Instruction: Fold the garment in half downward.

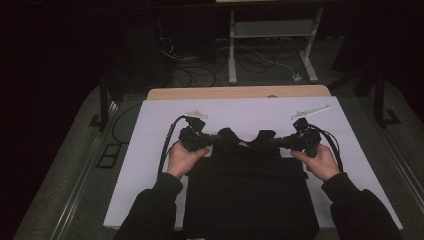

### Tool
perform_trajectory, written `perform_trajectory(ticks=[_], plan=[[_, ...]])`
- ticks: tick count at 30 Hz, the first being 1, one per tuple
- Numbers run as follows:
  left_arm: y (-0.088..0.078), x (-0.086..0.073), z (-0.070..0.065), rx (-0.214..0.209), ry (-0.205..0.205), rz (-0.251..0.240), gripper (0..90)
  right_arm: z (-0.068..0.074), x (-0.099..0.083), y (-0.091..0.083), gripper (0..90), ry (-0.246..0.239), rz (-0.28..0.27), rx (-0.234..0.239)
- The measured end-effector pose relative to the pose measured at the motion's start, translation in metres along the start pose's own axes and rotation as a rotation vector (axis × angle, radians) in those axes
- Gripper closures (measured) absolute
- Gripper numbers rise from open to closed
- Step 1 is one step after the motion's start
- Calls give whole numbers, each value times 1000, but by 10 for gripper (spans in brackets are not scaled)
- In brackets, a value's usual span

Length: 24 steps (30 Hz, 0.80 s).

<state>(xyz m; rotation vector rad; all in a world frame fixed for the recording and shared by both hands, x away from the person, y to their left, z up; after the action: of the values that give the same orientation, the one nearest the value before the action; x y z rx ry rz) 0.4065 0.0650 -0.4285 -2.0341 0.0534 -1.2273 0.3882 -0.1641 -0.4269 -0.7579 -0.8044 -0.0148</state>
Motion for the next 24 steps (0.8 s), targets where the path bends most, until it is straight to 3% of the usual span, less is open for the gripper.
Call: perform_trajectory(ticks=[9, 16, 24], plan=[[-8, -13, -15, -24, 8, -19, 853, 20, -12, -4, 841, -33, 24, 13], [-13, -24, -25, -37, 7, -29, 853, 25, -27, -3, 841, -20, 44, 18], [-18, -35, -35, -16, 32, -24, 853, 37, -41, -3, 841, -44, 67, 23]])
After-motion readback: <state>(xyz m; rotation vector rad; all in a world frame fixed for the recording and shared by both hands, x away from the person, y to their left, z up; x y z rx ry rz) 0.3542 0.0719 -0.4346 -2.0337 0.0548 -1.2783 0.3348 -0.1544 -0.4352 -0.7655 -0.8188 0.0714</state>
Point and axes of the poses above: each handheld gripper's, and its own axes: y roughly forward along the jaws, x roughly out of its top, z roughly to its left, the point moved 8 cm from there along y, roughly forward along the jaws, and after that the axes turned 4 degrees about y, right-handed, at the moved point
